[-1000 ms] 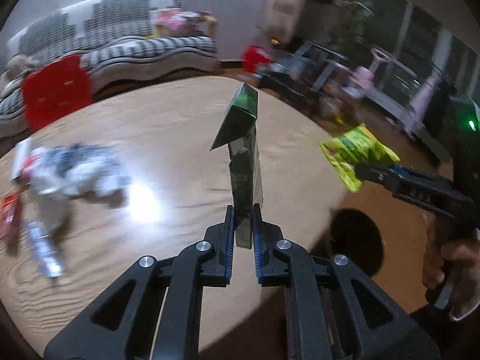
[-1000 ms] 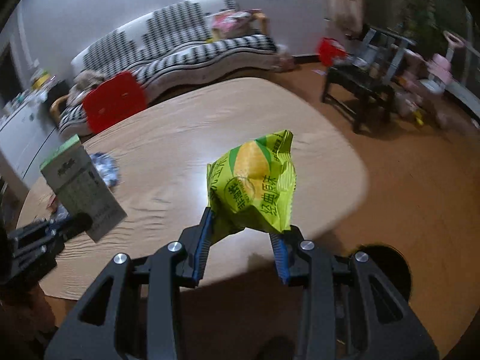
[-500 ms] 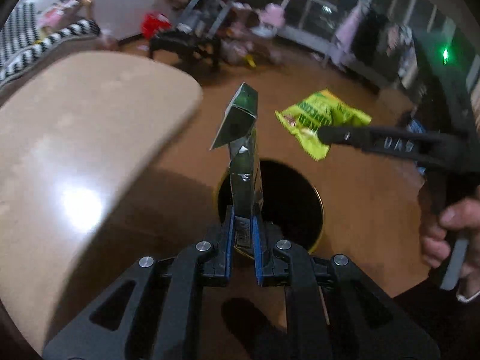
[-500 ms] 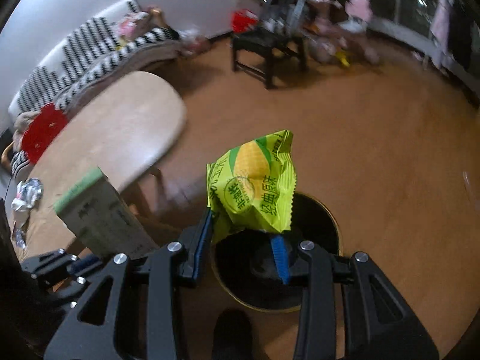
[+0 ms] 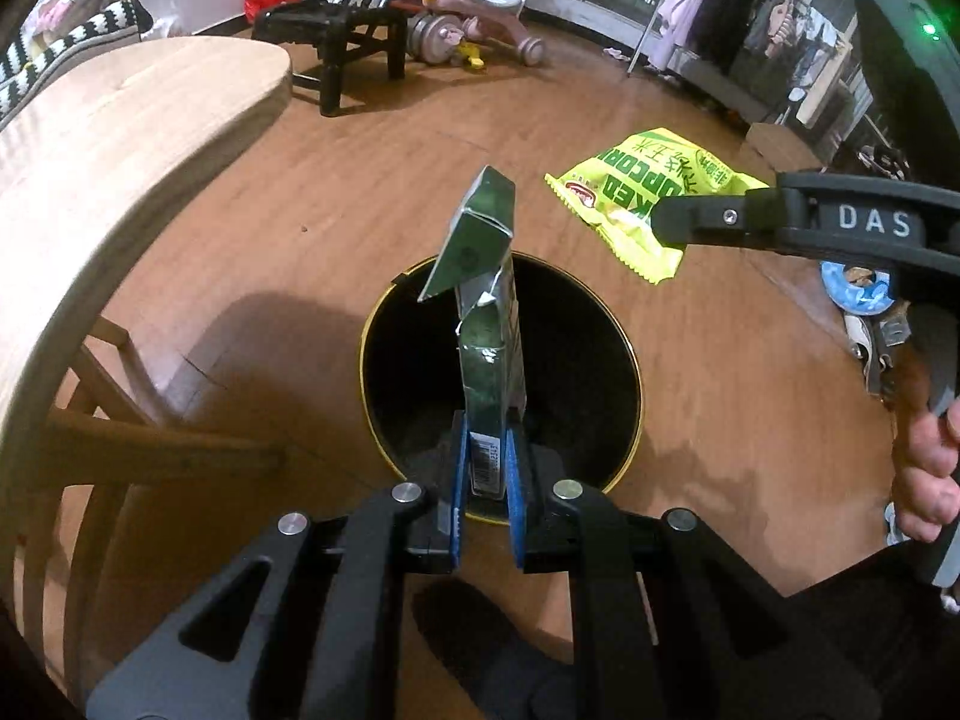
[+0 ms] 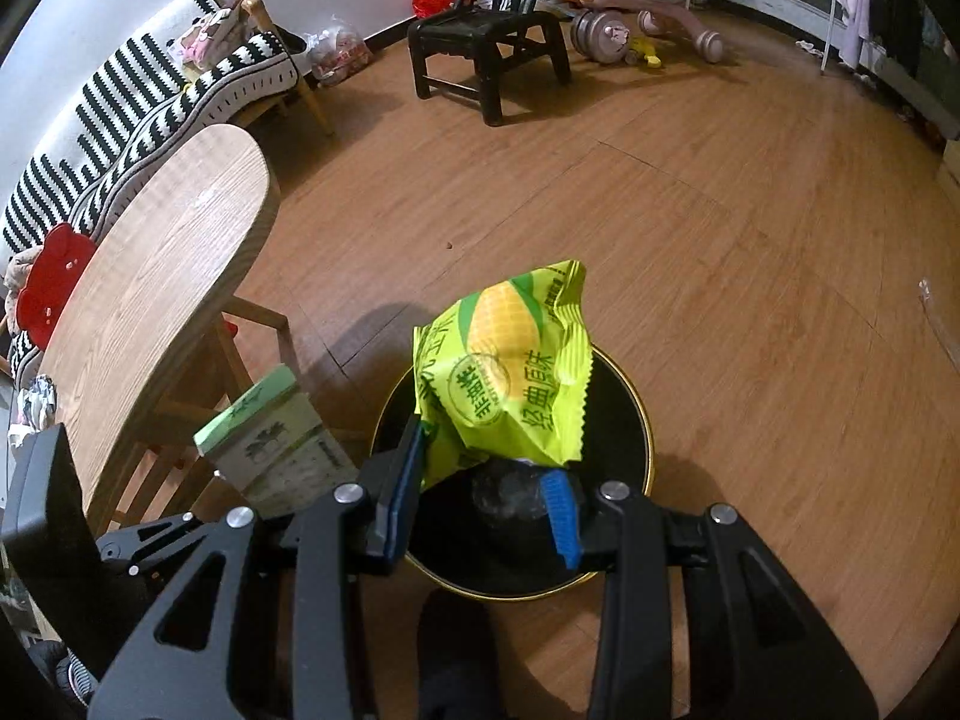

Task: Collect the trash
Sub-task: 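Carry the cigarette box and snack bag over the black bin and release both, then return both tools to the table above the remaining trash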

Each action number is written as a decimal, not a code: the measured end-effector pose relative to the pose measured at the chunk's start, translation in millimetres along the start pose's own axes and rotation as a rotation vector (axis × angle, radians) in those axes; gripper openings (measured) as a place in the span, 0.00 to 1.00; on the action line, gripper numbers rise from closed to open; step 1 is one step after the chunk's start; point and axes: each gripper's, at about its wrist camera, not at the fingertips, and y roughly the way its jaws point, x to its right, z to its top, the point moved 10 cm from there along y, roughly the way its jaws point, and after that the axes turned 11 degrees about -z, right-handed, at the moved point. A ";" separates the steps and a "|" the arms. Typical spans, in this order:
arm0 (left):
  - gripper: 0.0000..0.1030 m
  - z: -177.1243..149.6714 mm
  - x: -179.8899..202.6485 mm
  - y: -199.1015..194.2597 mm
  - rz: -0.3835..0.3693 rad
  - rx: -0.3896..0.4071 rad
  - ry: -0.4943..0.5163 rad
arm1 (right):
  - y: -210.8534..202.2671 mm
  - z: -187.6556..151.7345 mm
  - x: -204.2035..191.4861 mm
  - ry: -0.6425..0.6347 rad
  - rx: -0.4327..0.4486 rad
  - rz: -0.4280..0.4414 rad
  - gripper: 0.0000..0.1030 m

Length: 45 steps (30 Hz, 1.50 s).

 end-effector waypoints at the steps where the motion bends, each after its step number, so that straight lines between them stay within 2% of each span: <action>1: 0.10 0.8 -1.5 0.0 -0.004 -0.005 0.003 | 0.6 0.3 0.2 0.001 -0.002 -0.001 0.37; 3: 0.11 2.2 0.7 6.5 -0.008 -0.012 0.016 | 3.1 -0.1 1.3 0.004 -0.016 -0.004 0.41; 4: 0.17 3.4 -1.4 8.4 0.007 -0.010 0.020 | 3.5 -0.3 1.7 0.008 -0.021 -0.007 0.52; 5: 0.37 4.9 -2.8 10.7 0.018 -0.008 0.025 | 3.0 0.2 4.0 0.017 -0.017 -0.015 0.65; 7: 0.70 7.5 -2.1 11.7 0.020 0.007 0.028 | 1.4 1.3 6.3 0.027 -0.011 -0.020 0.68; 14: 0.71 12.1 -4.9 -2.3 0.012 0.036 -0.010 | -7.7 7.6 -0.6 0.038 0.009 -0.001 0.68; 18: 0.79 11.9 -20.0 -33.7 0.030 0.083 -0.056 | -24.2 16.6 -23.6 0.001 0.062 0.003 0.71; 21: 0.87 10.9 -34.8 -75.4 0.066 0.133 -0.079 | -46.4 24.6 -61.8 -0.050 0.124 0.025 0.74; 22: 0.90 10.5 -41.9 -97.0 0.089 0.169 -0.088 | -56.1 26.7 -81.6 -0.075 0.147 0.042 0.76; 26: 0.92 -0.5 -75.0 -179.0 0.169 0.286 -0.128 | -95.1 28.3 -174.8 -0.204 0.227 0.125 0.77; 32: 0.93 -57.1 -153.3 -304.7 0.334 0.410 -0.274 | -140.2 -0.6 -328.8 -0.412 0.272 0.283 0.77; 38: 0.92 -146.3 -233.5 -420.1 0.554 0.497 -0.445 | -167.0 -44.3 -457.8 -0.554 0.279 0.402 0.77; 42: 0.93 -208.0 -277.8 -482.6 0.651 0.538 -0.561 | -170.6 -69.3 -510.7 -0.626 0.284 0.430 0.77; 45: 0.93 -240.5 -302.4 -509.9 0.682 0.553 -0.623 | -166.8 -82.3 -542.7 -0.656 0.270 0.442 0.77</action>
